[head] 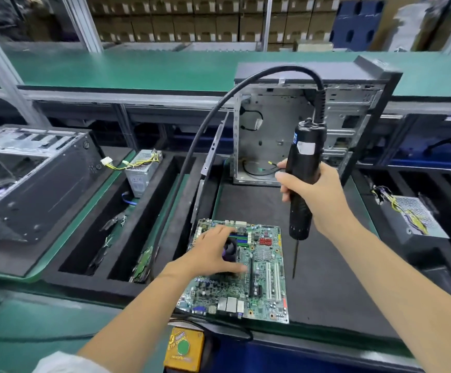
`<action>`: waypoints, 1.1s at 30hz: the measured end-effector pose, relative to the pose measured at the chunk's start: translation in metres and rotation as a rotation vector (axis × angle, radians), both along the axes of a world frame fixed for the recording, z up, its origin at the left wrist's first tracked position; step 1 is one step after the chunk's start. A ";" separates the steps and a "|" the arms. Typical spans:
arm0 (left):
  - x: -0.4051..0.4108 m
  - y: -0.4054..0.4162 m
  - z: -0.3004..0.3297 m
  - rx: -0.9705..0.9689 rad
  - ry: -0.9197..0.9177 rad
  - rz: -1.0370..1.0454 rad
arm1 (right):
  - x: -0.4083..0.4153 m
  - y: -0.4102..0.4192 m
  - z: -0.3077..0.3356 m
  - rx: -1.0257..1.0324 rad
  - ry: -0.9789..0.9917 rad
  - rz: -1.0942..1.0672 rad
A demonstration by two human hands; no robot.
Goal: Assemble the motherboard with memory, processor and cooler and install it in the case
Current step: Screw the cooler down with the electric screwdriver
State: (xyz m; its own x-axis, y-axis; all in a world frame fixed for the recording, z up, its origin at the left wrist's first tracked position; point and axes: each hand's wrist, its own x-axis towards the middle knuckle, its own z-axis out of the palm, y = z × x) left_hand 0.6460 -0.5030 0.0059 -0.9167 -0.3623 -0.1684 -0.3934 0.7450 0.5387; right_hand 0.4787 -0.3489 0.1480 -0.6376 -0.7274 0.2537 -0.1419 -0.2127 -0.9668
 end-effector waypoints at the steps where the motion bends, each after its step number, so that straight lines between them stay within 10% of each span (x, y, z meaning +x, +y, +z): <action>1: 0.006 -0.004 0.000 0.023 0.014 0.025 | 0.003 -0.002 0.001 0.003 0.009 -0.002; 33: 0.005 -0.042 -0.009 -0.148 -0.037 -0.244 | 0.061 -0.076 0.040 -0.088 0.067 -0.001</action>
